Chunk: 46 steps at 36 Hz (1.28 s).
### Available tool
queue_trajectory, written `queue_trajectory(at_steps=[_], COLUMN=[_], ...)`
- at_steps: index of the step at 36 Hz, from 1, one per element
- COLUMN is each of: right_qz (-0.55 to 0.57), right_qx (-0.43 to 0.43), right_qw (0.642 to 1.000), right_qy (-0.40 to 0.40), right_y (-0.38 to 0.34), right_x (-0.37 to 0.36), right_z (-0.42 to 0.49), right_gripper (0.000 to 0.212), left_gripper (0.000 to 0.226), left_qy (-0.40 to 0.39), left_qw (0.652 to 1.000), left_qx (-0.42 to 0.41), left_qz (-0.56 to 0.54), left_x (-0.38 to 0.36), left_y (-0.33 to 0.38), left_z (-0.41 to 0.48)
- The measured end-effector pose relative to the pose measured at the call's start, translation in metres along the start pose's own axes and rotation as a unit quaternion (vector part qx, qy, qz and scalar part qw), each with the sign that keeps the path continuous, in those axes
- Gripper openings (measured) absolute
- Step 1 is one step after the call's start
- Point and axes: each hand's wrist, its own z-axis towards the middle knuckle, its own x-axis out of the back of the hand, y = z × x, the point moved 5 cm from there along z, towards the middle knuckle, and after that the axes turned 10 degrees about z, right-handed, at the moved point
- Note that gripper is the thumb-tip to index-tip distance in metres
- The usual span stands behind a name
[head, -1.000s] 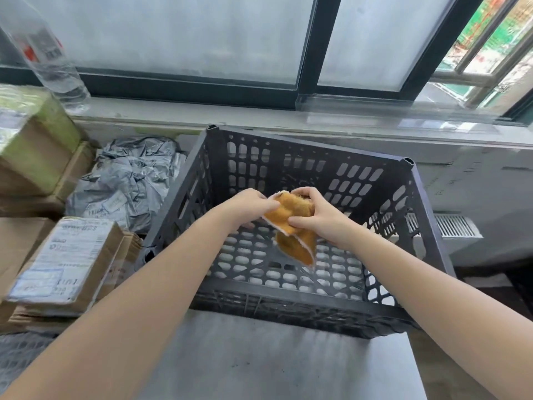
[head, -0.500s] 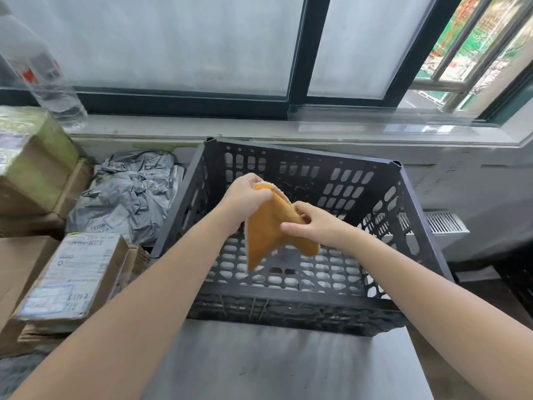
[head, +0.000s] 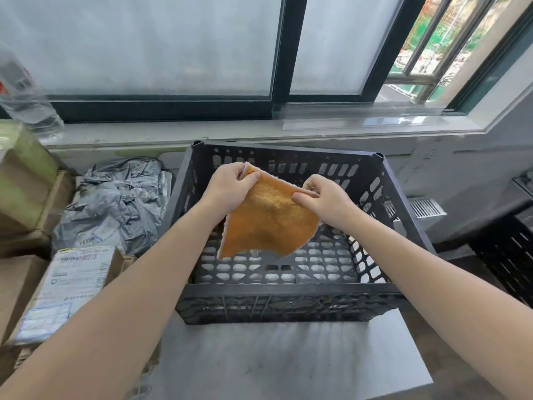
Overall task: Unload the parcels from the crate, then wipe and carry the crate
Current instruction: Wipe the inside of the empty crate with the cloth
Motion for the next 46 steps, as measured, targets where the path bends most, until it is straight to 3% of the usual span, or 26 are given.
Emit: queue_trajectory(at_steps=[5,9,15,18,22,26,30,32,35,38,41,46], right_qz=[-0.015,0.056,0.137,0.171,0.240,0.337,0.370,0.403,0.429,0.430,0.382,0.258], right_qx=[0.003,-0.005,0.009,0.023,0.036,0.034,0.065,0.076,0.089,0.102,0.109,0.140], right_qw=[1.000,0.995,0.984,0.979,0.966,0.940,0.923,0.903,0.880,0.871,0.891,0.929], right_qy=[0.010,0.077,0.113,0.104,0.090,0.036,-0.079,-0.131,-0.184,-0.216,-0.218,-0.226], right_y=[-0.004,-0.005,-0.017,-0.022,-0.025,-0.016,-0.013,-0.010,-0.003,0.004,0.014,0.017], right_x=[0.010,0.025,0.045,0.058,0.081,0.105,0.122,0.128,0.138,0.149,0.161,0.166], right_z=[-0.002,-0.007,-0.017,-0.023,-0.038,-0.052,-0.072,-0.083,-0.099,-0.114,-0.129,-0.155], right_gripper=[0.012,0.012,0.013,0.015,0.013,0.013,0.033,0.050,0.078,0.075,0.070,0.033], left_gripper=[0.024,0.027,0.066,0.078,0.053,0.037,0.023,0.014,0.018,0.021,0.022,0.028], left_qy=[0.002,-0.050,-0.193,-0.209,-0.147,-0.081,-0.001,0.039,0.074,0.059,0.000,-0.081], left_qw=[0.999,0.989,0.970,0.965,0.975,0.979,0.985,0.986,0.986,0.987,0.988,0.993], left_qx=[-0.005,0.027,-0.033,-0.033,-0.028,-0.042,-0.063,-0.076,-0.079,-0.084,-0.092,-0.088], left_qz=[-0.045,-0.140,-0.145,-0.153,-0.165,-0.183,-0.159,-0.142,-0.126,-0.126,-0.120,0.015], left_x=[-0.002,-0.009,-0.021,-0.026,-0.027,-0.023,-0.023,-0.024,-0.029,-0.039,-0.056,-0.093], left_y=[0.005,0.013,0.034,0.051,0.073,0.107,0.143,0.159,0.176,0.191,0.203,0.212], left_z=[0.001,-0.005,-0.022,-0.029,-0.035,-0.053,-0.073,-0.083,-0.099,-0.118,-0.138,-0.165])
